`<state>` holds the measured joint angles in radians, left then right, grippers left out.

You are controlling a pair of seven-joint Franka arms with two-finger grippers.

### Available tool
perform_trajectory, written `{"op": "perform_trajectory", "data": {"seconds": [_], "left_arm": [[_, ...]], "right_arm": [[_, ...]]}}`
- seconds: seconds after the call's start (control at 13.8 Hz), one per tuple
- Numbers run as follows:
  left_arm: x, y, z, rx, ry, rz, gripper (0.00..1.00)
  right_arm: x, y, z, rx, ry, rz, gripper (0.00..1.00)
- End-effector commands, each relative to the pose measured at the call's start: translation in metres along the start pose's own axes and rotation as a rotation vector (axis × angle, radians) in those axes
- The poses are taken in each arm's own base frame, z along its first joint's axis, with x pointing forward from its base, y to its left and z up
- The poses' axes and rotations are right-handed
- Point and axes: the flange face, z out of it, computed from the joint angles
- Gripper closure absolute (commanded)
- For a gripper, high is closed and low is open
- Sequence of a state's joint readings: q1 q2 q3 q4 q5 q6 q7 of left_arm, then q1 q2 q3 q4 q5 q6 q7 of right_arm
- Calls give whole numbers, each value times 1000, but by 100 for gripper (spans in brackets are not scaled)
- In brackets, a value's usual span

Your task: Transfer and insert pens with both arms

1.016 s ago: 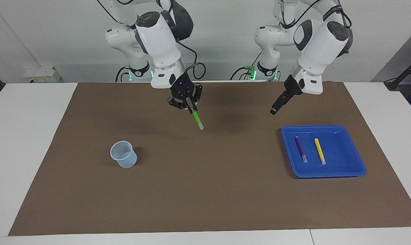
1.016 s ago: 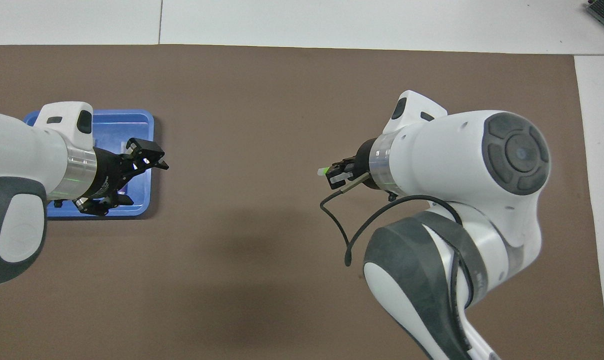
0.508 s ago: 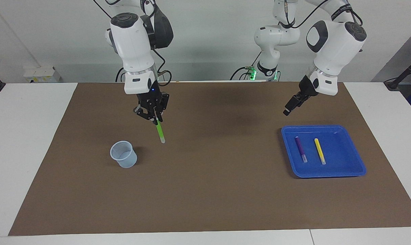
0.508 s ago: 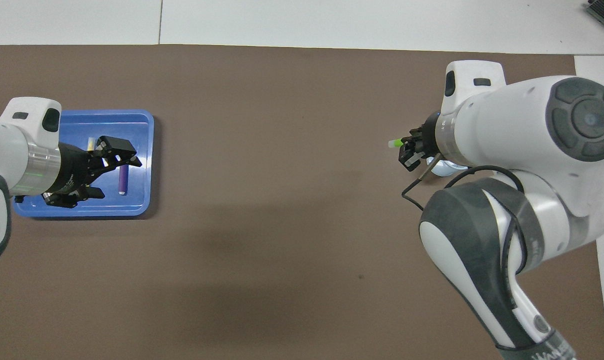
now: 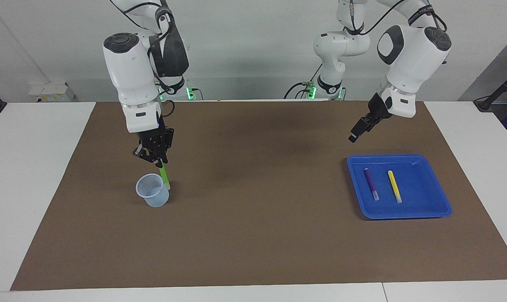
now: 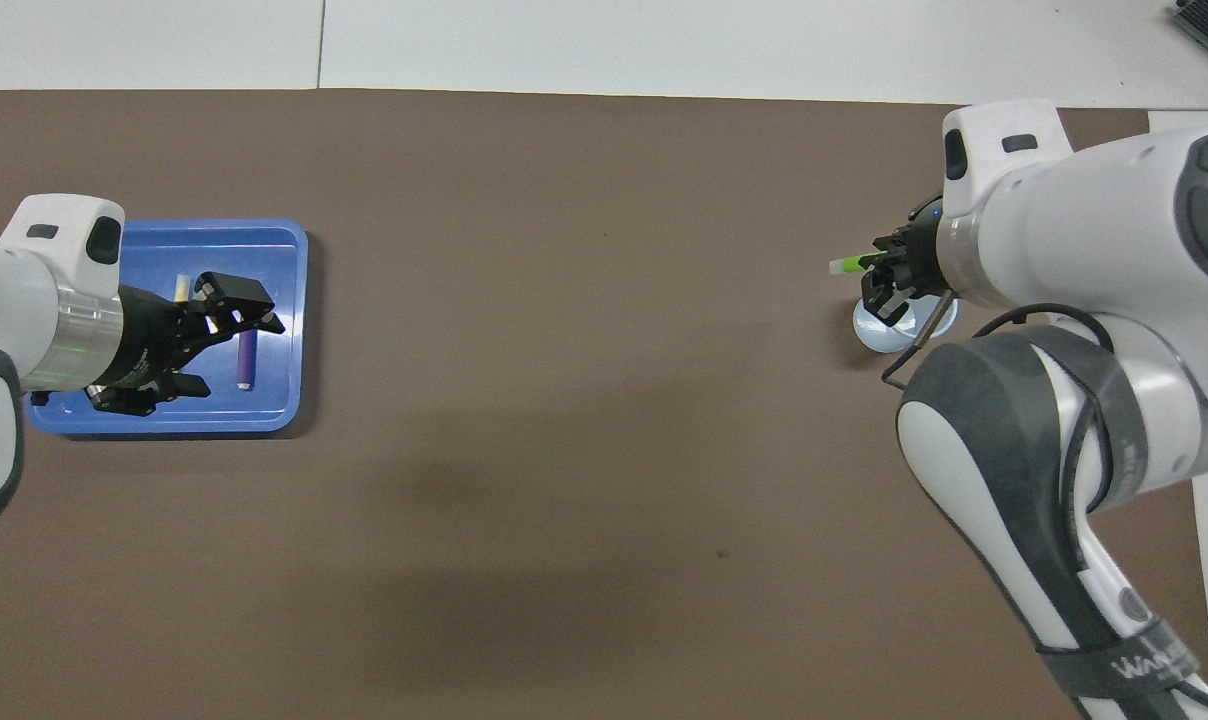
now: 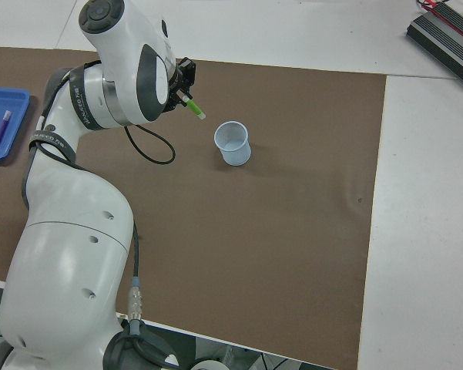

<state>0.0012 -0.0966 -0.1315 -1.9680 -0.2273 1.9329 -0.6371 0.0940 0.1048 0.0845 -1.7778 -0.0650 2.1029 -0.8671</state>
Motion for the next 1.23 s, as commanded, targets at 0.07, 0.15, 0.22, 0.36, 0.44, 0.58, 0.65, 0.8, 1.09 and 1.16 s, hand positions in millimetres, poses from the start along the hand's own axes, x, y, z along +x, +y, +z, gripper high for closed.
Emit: {"op": "perform_trajectory", "data": {"seconds": [0.07, 0.15, 0.22, 0.36, 0.44, 0.58, 0.65, 0.8, 1.09, 1.16], "left_arm": [[-4, -3, -3, 14, 13, 20, 0], [-4, -3, -4, 13, 15, 19, 0], [-4, -4, -3, 14, 14, 19, 0], [-3, -4, -3, 14, 14, 16, 0], [-3, -4, -3, 14, 14, 16, 0], [-3, -4, -4, 13, 15, 16, 0], [-3, -4, -4, 14, 14, 16, 0], [-4, -4, -3, 16, 12, 16, 0], [-3, -4, -5, 13, 15, 17, 0], [-3, -4, -5, 12, 16, 15, 0]], "right_arm": [[-20, 9, 23, -14, -52, -124, 100], [-21, 10, 23, -14, -53, -151, 100], [-22, 11, 24, -14, -54, -159, 100], [-25, 9, 30, -3, -61, -160, 100], [-28, 10, 33, -8, -58, -155, 100], [-33, 10, 38, 2, -65, -153, 100], [-34, 10, 39, 4, -68, -156, 100], [-35, 14, 33, 5, -70, -158, 100], [-42, 13, 40, 16, -75, -129, 100], [-44, 10, 46, 22, -73, -117, 100]]}}
